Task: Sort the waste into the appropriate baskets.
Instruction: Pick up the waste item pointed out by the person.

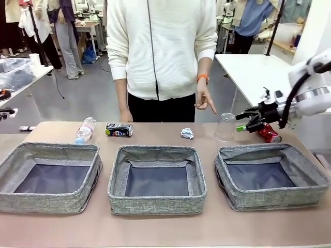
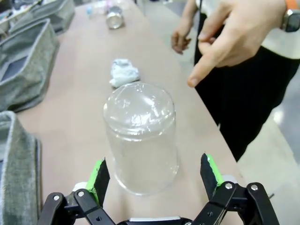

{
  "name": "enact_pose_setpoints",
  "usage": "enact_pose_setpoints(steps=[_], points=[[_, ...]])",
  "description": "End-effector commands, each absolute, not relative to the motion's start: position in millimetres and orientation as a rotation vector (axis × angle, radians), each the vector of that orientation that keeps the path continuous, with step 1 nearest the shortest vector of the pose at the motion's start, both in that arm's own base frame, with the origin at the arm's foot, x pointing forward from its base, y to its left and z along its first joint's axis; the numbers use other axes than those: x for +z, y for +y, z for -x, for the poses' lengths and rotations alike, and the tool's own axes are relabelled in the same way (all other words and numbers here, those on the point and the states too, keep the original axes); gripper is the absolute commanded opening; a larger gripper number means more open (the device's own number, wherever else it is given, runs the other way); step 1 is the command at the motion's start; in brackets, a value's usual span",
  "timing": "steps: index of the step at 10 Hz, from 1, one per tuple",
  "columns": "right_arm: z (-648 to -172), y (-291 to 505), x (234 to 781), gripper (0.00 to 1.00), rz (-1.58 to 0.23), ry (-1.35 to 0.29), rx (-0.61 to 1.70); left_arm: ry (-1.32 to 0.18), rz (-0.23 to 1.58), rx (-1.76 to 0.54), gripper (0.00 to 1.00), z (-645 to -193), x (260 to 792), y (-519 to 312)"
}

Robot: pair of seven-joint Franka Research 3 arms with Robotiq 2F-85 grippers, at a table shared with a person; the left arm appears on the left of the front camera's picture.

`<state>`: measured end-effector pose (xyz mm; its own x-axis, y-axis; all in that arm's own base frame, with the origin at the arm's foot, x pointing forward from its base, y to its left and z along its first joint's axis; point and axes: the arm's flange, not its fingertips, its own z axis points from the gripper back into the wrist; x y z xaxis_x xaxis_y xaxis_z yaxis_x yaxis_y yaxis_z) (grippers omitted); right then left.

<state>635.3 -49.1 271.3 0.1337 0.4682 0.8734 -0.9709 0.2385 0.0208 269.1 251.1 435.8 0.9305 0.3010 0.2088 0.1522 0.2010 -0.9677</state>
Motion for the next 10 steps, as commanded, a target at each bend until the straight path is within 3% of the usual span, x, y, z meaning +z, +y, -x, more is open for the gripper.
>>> enact_pose_setpoints(steps=[1,9,10], points=[[-645,-36,268,1.00,-0.725,-0.846,1.152,-0.398,1.376,0.081,1.00,-267,437,251],[-646,-7,241,1.00,-0.847,-0.865,1.078,-0.398,1.376,0.081,1.00,-267,437,251],[-646,-6,241,0.81,-0.839,-0.865,1.066,-0.398,1.376,0.081,1.00,-267,437,251]])
